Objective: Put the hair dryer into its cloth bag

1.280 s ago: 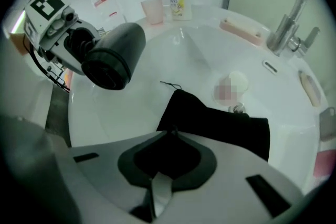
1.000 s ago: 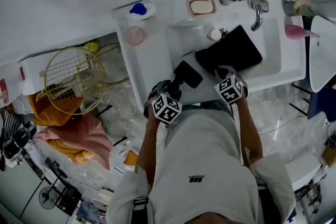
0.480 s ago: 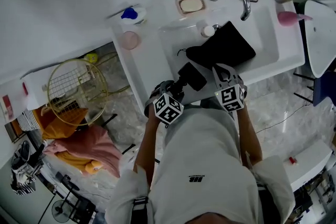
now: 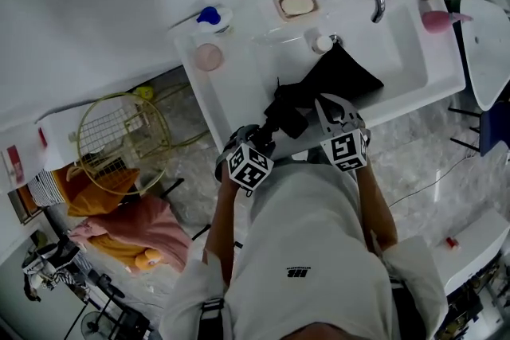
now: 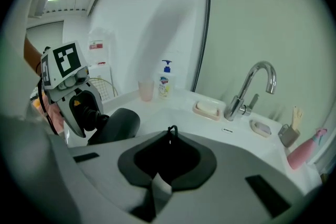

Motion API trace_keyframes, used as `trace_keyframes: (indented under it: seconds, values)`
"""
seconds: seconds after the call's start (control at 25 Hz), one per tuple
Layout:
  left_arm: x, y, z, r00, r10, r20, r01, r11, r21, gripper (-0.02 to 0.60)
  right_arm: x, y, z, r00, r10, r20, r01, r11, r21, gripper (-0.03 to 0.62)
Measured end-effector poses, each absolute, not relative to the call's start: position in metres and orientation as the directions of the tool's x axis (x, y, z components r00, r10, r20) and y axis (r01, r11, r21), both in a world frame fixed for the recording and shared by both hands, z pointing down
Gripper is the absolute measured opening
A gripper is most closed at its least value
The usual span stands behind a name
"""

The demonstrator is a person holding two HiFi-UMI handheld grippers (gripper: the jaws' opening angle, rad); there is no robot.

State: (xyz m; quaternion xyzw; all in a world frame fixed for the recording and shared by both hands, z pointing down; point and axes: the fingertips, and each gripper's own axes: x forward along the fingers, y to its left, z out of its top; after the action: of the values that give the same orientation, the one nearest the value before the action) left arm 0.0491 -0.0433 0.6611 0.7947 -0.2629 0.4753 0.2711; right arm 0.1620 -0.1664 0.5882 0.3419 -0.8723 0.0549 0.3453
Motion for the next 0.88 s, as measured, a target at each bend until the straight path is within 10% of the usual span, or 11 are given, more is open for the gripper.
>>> trace_keyframes:
  seconds: [0.88]
  values:
    - [-0.043, 0.024, 0.618, 0.308, -0.332, 0.892, -0.838, -0.538, 0.089, 0.276, 0.05, -0.129, 0.471, -0.72, -0.602, 0.345, -0.566, 0.797, 0.211, 0.038]
